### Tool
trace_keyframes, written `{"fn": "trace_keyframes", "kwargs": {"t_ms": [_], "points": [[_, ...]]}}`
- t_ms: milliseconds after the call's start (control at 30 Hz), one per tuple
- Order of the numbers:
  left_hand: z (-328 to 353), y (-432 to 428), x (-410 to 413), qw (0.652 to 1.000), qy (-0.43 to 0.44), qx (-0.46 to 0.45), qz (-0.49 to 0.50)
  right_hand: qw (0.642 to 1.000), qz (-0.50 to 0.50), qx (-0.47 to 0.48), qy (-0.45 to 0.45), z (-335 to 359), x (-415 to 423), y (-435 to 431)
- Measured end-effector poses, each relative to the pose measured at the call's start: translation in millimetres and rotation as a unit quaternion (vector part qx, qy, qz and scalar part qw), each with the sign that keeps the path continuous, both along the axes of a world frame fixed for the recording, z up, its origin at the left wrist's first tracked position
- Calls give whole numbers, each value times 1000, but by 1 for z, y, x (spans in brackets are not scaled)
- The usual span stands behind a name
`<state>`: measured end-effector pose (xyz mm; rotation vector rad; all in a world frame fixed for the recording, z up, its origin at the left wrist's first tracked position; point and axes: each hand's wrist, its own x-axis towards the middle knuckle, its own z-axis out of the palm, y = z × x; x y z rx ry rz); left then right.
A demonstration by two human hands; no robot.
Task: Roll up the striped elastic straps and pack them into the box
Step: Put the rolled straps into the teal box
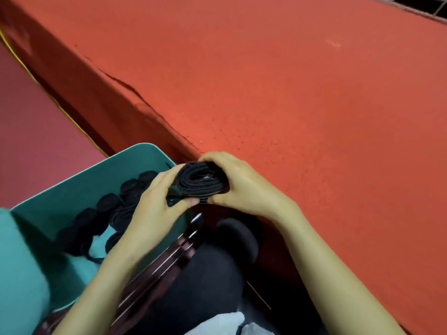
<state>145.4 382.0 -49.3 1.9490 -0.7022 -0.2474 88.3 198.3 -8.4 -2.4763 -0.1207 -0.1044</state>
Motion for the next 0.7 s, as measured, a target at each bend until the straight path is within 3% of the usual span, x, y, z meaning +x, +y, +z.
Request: {"fn": "trace_keyframes", "kwargs": {"t_ms": [300,533,700], "points": [[-19,80,21,975,85,145,147,988,122,-28,92,-40,83,83],[-61,96,28,937,156,119,288,975,165,-11,146,-64,128,126],[-90,96,32,878,348,194,265,967,184,-2,178,-83,150,141]]}}
